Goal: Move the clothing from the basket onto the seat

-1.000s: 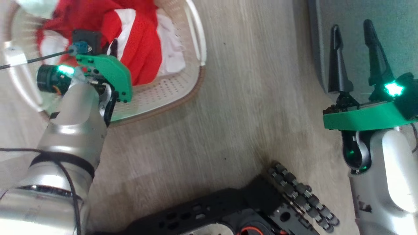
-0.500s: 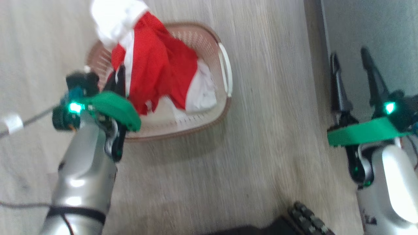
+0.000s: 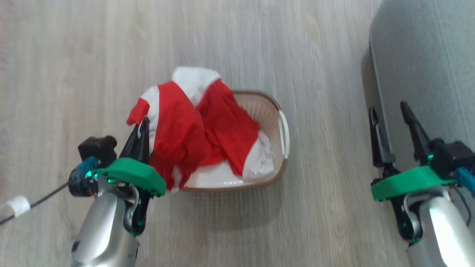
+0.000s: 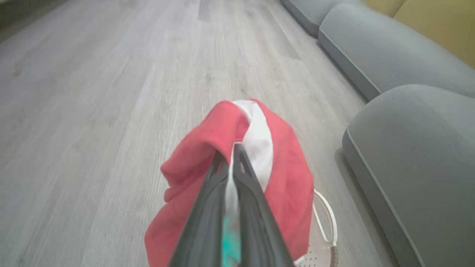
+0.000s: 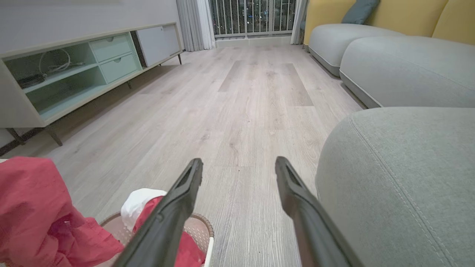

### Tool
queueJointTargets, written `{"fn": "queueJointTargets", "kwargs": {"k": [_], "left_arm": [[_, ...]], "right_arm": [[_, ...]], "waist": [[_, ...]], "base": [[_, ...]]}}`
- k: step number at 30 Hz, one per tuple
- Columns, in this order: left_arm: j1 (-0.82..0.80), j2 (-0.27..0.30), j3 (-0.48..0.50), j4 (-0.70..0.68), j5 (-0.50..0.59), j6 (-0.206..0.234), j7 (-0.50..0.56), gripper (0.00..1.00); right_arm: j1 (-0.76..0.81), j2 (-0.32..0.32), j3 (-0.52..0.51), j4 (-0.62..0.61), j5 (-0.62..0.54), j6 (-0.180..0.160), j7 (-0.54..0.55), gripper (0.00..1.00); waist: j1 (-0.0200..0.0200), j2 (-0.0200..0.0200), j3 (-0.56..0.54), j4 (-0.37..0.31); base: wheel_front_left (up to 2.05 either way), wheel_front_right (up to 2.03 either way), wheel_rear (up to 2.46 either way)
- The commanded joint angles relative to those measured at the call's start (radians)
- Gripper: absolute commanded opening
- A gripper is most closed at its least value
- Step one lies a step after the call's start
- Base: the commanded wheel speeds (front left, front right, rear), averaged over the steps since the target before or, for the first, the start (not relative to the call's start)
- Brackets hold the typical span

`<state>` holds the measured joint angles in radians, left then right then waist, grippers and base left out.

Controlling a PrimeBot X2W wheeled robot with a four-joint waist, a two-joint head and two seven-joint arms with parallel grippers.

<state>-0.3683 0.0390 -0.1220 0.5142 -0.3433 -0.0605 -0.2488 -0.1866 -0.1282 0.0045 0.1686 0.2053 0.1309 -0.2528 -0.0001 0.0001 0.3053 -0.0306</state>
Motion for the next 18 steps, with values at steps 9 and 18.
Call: {"fn": "queueJointTargets", "kwargs": {"k": [9,18], "left_arm": [[0.108,0.049,0.064,-0.104,0.006,0.042,-0.013,0.00],[0.148,0.076,0.058,-0.138,0.025,0.058,-0.009,0.00]], "right_arm": [[0.065,-0.044,0.055,0.005,-0.009,0.000,-0.009,1.00],[0.099,-0.062,0.081,0.032,-0.007,0.000,-0.009,1.00]], "waist": [[0.0001,-0.0001,-0.165,0.057],[0.0001,-0.0001,-0.234,0.071]], "base": [[0.00,0.00,0.00],[0.00,0.00,0.00]]}}
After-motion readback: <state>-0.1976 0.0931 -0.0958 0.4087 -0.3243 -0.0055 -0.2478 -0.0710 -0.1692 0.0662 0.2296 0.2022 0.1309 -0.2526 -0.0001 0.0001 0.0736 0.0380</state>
